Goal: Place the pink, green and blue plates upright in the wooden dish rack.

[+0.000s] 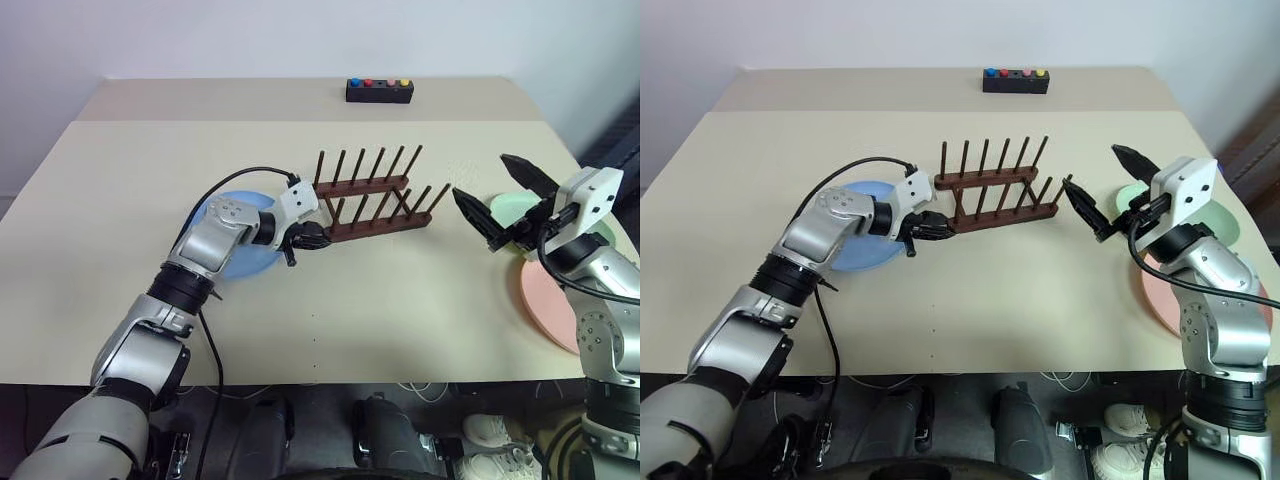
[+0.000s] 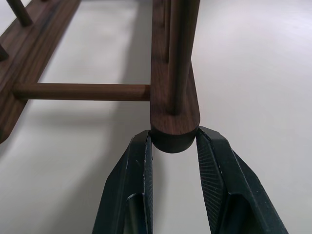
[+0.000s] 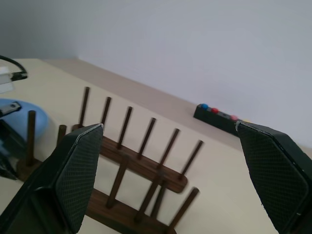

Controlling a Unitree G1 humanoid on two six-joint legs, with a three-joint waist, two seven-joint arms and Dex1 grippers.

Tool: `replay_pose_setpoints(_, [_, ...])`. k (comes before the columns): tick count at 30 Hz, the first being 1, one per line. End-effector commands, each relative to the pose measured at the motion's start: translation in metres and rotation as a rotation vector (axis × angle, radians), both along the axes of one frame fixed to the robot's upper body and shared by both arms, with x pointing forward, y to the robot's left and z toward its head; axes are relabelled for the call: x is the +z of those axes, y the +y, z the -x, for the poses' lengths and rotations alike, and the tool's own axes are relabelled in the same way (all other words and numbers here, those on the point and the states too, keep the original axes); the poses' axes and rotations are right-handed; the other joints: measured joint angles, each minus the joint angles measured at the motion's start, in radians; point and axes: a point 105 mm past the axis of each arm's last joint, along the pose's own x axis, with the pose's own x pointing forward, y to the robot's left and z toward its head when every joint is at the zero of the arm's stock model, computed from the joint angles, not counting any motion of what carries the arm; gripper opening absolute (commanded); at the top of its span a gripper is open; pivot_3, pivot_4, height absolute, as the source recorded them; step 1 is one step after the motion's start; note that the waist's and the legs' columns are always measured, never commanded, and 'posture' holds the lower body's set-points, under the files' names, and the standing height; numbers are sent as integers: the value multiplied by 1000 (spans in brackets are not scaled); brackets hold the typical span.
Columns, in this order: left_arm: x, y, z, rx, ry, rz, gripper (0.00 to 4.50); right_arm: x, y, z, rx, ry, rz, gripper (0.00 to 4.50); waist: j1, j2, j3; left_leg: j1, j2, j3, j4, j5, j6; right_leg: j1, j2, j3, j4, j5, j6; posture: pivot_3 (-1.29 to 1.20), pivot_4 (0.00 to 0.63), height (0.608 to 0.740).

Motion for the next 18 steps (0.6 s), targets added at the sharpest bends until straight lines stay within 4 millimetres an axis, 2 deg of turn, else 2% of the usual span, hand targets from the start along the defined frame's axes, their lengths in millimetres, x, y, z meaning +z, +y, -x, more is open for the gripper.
replay_pose_setpoints(1, [20, 6, -2, -80, -79, 1, 680, 8, 7, 12, 48, -45, 60, 4500, 0, 0, 0, 0, 0, 0, 0, 0, 0, 0, 0, 0, 0, 0, 0, 0, 150, 740])
replay_pose_setpoints(4, [19, 10, -3, -116, -95, -20, 680, 5, 6, 17, 70, -26, 76, 4500, -3, 0, 0, 0, 0, 0, 0, 0, 0, 0, 0, 0, 0, 0, 0, 0, 150, 740])
replay_pose_setpoints(10, [17, 9, -1, -183, -112, -19, 680, -15, 4, 34, 167, 112, 144, 4500, 2, 0, 0, 0, 0, 0, 0, 0, 1, 0, 0, 0, 0, 0, 0, 0, 150, 740])
replay_pose_setpoints(18, [18, 9, -1, -207, -119, 28, 680, -22, -7, 47, 207, 235, 159, 4500, 4, 0, 0, 0, 0, 0, 2, -2, 3, 0, 0, 0, 0, 0, 0, 0, 150, 740])
